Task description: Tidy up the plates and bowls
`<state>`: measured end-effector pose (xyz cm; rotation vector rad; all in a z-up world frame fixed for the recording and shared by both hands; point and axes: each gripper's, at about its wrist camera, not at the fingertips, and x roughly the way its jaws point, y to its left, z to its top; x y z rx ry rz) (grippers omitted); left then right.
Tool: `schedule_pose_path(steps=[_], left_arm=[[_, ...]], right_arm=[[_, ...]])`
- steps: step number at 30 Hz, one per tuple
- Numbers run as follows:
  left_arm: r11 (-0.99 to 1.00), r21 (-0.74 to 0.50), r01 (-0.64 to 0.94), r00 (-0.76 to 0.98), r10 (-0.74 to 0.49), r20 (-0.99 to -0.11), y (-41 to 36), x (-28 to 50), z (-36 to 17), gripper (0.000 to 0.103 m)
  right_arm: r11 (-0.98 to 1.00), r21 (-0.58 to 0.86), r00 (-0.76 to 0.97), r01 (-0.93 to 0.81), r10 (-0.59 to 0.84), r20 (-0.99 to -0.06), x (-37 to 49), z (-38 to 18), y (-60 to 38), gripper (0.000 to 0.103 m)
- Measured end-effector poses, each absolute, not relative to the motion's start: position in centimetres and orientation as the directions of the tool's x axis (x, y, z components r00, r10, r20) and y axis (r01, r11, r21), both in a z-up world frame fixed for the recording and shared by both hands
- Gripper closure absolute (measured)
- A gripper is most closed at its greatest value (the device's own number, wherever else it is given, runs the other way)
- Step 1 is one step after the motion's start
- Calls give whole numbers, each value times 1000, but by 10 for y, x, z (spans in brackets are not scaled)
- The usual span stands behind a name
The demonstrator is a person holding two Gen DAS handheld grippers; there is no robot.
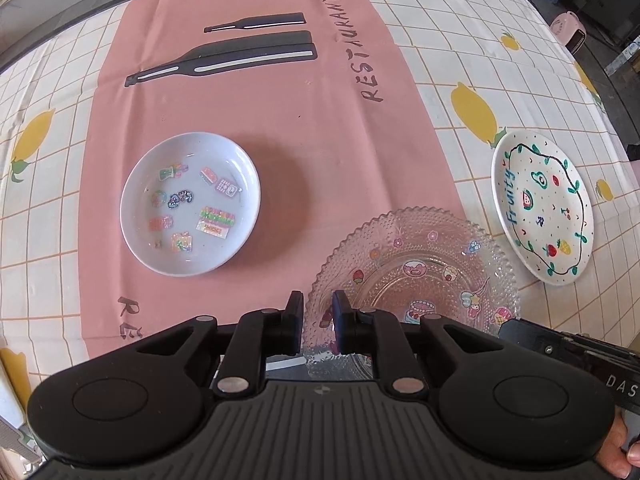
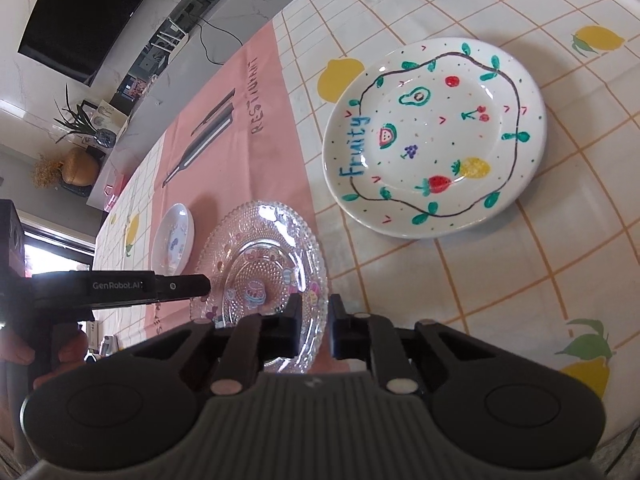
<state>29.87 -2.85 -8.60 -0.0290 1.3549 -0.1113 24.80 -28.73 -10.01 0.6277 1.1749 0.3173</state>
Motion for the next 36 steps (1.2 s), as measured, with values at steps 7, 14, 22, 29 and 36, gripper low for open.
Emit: schedule_pose_path(steps=[7,14,22,29,36], left_arm=[[960,-273,59,164,-279,-946,-27,291,-73,103],[974,-193,116,188,-213,-959,-52,287,-54,103],[996,-41,82,196,-57,-979,-24,298,-68,98],[998,-30,60,189,-41,-981,-13,302,-87,72],[992,-113,49,160,-119,-980,-15,305,-97,61]], right_arm=[[739,670,389,68,599,-700,238,-91,-296,100],[717,692,361,81,626,-691,231,-92,-288,101],[739,663,379,120,583,-719,234,-95,-295,101],[767,627,363,133,551,-751,236,-97,-293,76],[762,637,326,115,577,-749,238,-103,-279,75]])
